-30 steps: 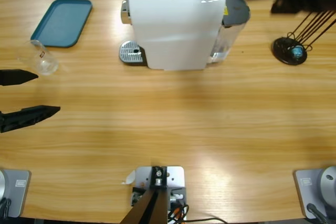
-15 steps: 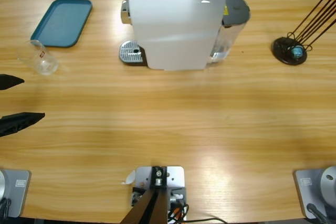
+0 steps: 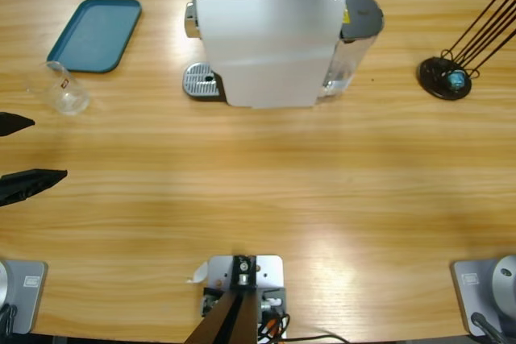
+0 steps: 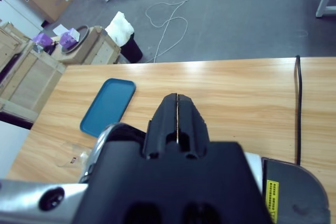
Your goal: Pour coffee
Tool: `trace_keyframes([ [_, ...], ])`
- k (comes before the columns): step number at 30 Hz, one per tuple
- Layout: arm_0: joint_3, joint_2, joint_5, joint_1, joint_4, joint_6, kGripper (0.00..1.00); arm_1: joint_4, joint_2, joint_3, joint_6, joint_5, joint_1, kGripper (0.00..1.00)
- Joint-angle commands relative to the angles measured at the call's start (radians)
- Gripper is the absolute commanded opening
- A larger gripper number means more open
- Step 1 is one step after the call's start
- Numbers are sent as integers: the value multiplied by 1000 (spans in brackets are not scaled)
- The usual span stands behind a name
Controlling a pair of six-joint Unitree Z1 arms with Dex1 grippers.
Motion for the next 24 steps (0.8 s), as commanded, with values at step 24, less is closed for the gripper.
trace_keyframes([
  [24, 22, -39, -4, 11, 33, 3, 983, -23, 252, 14, 296, 14, 170, 0],
])
